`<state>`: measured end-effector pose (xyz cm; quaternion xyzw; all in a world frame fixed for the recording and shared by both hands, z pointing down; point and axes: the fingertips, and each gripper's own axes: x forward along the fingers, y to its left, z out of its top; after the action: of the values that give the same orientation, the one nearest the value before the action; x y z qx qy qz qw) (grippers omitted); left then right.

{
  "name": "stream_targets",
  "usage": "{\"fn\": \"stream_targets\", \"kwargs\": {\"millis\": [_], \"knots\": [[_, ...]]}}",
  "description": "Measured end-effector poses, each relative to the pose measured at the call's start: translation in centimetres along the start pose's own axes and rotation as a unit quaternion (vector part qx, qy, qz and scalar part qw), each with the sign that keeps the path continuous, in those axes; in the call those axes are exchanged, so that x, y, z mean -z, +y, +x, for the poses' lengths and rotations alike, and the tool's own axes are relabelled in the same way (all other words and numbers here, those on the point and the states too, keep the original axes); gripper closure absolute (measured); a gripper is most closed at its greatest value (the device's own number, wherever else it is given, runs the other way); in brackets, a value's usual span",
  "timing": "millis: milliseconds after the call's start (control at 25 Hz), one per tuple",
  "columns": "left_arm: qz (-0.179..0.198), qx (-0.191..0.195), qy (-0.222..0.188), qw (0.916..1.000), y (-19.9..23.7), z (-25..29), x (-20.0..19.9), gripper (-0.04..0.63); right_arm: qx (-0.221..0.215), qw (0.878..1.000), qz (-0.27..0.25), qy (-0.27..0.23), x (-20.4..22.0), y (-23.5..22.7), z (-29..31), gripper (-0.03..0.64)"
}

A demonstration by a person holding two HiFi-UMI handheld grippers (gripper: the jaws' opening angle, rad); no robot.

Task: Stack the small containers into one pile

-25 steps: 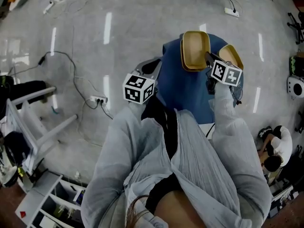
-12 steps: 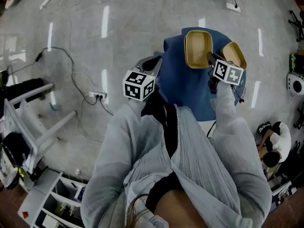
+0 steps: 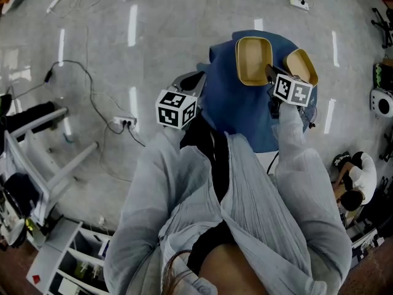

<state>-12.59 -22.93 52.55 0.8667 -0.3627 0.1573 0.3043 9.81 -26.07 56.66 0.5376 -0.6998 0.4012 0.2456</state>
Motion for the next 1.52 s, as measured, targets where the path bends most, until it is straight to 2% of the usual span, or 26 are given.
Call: {"fn": "stream_targets", "kwargs": {"millis": [240, 440, 560, 720, 920, 1040, 1280, 1520], "knots": [[-0.004, 0.000, 0.003, 1.0000, -0.2, 0.2, 0.5, 0.583, 0.025, 0.998, -0.049, -0.005, -0.1, -0.1, 0.6, 0.591], [-0.006, -0.001, 0.007, 1.0000, -0.5, 0.4, 0.9, 0.583, 0.058, 0.992, -0.108, -0.004, -0.2, -0.1, 0.5, 0.571], [-0.007, 0.000, 0.007, 1.0000, -0.5, 0.3, 0.9, 0.583, 0.068, 0.988, -0.141, 0.004, 0.2, 0.4, 0.7, 0.504], [-0.008, 0.001, 0.007, 0.9999, -0.6, 0.1, 1.0, 0.583, 0.072, 0.984, -0.161, 0.011, 0.6, 0.8, 1.0, 0.450], [-0.011, 0.001, 0.011, 0.9999, -0.5, 0.0, 1.4, 0.583, 0.072, 0.983, -0.167, 0.021, 0.5, 1.0, 1.8, 0.345], [-0.013, 0.000, 0.014, 0.9998, -0.6, -0.1, 1.8, 0.583, 0.089, 0.977, -0.192, 0.038, 0.9, 0.9, 2.5, 0.262], [-0.018, -0.001, 0.018, 0.9997, -0.3, -0.4, 2.3, 0.583, 0.111, 0.964, -0.235, 0.060, 0.7, 1.1, 3.0, 0.244], [-0.015, 0.001, 0.019, 0.9997, -0.3, -0.3, 2.3, 0.583, 0.121, 0.958, -0.248, 0.072, 0.7, 0.8, 3.3, 0.224]]}}
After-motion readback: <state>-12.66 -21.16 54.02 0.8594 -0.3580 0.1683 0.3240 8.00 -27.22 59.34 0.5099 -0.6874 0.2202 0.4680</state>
